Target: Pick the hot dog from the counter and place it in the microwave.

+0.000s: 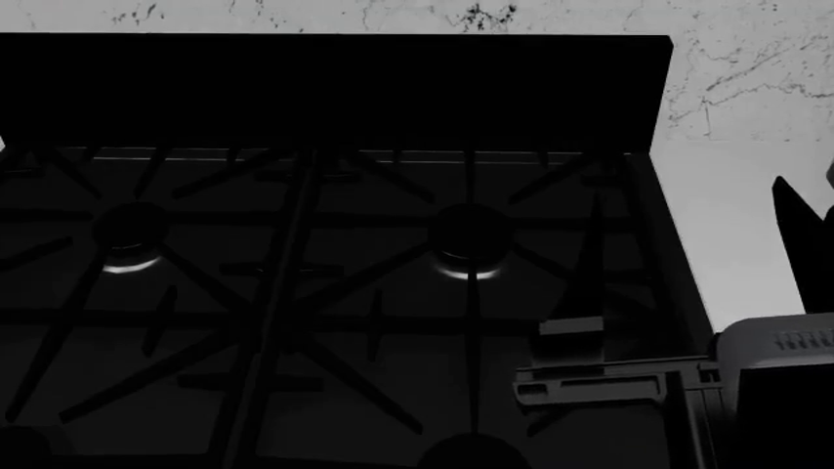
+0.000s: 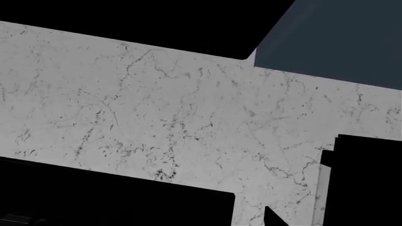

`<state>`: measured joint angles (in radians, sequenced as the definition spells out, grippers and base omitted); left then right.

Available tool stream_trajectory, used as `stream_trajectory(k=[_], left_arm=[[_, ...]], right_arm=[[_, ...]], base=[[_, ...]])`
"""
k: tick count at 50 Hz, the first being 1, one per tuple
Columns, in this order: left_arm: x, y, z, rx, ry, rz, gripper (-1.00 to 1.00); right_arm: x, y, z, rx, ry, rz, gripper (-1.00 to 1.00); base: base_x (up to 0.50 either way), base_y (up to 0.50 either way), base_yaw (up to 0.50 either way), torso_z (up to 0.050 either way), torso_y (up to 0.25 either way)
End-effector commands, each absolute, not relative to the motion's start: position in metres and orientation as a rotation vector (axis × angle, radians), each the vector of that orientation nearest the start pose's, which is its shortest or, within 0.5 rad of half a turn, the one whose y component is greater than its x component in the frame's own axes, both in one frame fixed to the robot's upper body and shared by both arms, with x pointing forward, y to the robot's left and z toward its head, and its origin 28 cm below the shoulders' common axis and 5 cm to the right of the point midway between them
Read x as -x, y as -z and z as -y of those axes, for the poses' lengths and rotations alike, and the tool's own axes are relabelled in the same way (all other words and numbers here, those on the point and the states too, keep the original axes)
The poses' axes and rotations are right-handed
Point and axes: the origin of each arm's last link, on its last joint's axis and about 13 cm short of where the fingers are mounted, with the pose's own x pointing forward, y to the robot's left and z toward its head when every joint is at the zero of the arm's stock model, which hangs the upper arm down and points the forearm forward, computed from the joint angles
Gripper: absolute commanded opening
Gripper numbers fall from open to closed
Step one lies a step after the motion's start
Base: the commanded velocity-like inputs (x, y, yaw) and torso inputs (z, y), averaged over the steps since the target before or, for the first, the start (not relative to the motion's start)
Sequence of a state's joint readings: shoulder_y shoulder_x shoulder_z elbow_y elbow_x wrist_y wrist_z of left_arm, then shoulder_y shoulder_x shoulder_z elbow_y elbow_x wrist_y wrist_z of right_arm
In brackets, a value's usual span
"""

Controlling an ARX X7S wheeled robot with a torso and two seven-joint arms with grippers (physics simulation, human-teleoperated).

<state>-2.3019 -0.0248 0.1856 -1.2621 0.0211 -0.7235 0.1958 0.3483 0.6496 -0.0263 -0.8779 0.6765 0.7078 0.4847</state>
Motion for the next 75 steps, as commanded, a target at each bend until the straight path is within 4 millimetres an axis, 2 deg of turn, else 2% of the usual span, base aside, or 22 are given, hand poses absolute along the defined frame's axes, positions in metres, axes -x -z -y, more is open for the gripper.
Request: stream_trajectory(k=[1,26,42,75], left_arm=[[-0.336,-0.541,-0.212,-0.119,0.158,0.281,1.00],[-0.327,-0.565,-0.211,-0.097,0.206,0.532,1.00],[-0.324,-0.577,-0.209,-0.103,0.254,0.772,1.00],[-0.291,-0.591,-0.205,-0.114,0.322,1.333,1.00]], right_arm=[[-0.195,-0.213,0.143,0.160,-0.019,0.373,1.00],[-0.193,-0.214,0.143,0.159,-0.015,0.377,1.00],[-0.193,-0.213,0.143,0.156,-0.016,0.380,1.00],[-0.192,-0.215,0.143,0.159,-0.014,0.383,1.00]], base=[[0.00,0.00,0.00,0.000,0.000],[0.00,0.00,0.00,0.000,0.000],[0.00,0.00,0.00,0.000,0.000],[0.00,0.00,0.00,0.000,0.000]])
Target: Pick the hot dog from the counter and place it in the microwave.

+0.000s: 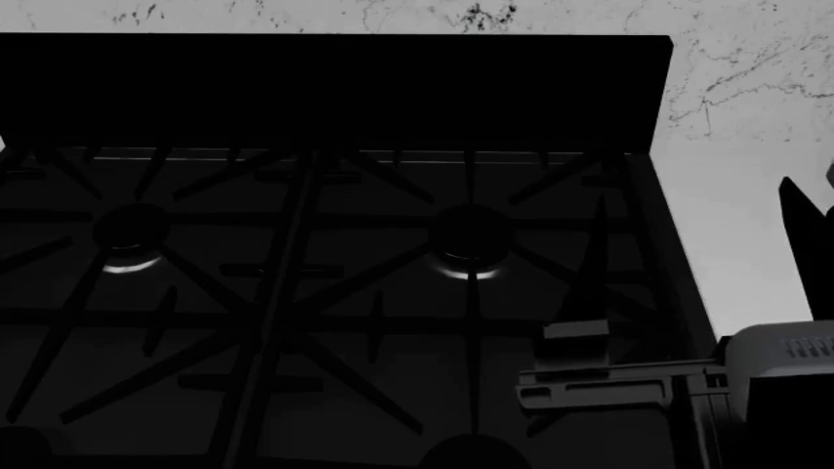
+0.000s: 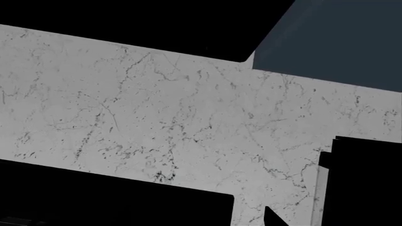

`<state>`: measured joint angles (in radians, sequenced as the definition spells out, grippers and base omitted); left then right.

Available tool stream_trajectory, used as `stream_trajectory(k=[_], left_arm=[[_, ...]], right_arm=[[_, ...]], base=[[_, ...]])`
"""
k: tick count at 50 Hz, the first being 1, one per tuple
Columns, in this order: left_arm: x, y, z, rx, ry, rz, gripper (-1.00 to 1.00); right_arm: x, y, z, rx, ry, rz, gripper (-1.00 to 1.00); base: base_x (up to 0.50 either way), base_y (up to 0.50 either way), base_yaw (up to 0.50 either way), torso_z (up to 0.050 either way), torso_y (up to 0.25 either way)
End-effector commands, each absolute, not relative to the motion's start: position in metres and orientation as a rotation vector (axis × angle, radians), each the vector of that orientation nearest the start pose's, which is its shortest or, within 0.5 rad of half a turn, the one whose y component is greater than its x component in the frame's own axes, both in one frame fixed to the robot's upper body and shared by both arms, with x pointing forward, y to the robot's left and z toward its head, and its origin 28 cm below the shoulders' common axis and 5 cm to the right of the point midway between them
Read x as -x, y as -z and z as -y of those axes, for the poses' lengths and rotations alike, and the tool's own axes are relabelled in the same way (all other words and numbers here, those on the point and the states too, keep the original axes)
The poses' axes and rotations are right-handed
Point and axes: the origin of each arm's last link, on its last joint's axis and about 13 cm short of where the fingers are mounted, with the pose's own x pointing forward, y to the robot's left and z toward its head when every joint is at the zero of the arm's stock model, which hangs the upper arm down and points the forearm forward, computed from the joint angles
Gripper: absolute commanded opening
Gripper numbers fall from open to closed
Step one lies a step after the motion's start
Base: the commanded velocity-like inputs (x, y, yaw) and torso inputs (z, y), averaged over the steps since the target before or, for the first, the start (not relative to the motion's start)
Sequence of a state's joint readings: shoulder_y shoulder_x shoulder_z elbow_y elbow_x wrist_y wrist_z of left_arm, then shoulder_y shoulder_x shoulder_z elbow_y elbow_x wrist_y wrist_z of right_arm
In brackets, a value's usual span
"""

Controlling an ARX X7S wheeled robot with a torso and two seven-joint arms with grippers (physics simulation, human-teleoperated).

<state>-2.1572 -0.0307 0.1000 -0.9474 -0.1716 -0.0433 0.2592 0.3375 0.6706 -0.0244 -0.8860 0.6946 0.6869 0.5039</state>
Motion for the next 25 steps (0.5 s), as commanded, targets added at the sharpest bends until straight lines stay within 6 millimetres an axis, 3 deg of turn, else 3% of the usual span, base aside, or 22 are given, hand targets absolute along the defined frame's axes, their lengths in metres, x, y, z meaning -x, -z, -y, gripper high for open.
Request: stream_trajectory(k=[1,18,25], left_arm=[[-0.290,-0.591,-0.205,-0.127,0.321,1.365,1.00],[-0.266,-0.588,-0.204,-0.108,0.352,1.653,1.00],[-0.251,-0.572,-0.205,-0.095,0.388,1.682,1.00]], right_arm=[[-0.192,-0.215,0.143,0.159,-0.014,0.382,1.00],[-0.192,-0.214,0.143,0.161,-0.014,0.380,1.00],[-0.194,-0.213,0.142,0.158,-0.018,0.379,1.00]], base=[[0.00,0.00,0.00,0.000,0.000],[0.00,0.00,0.00,0.000,0.000],[0.00,0.00,0.00,0.000,0.000]])
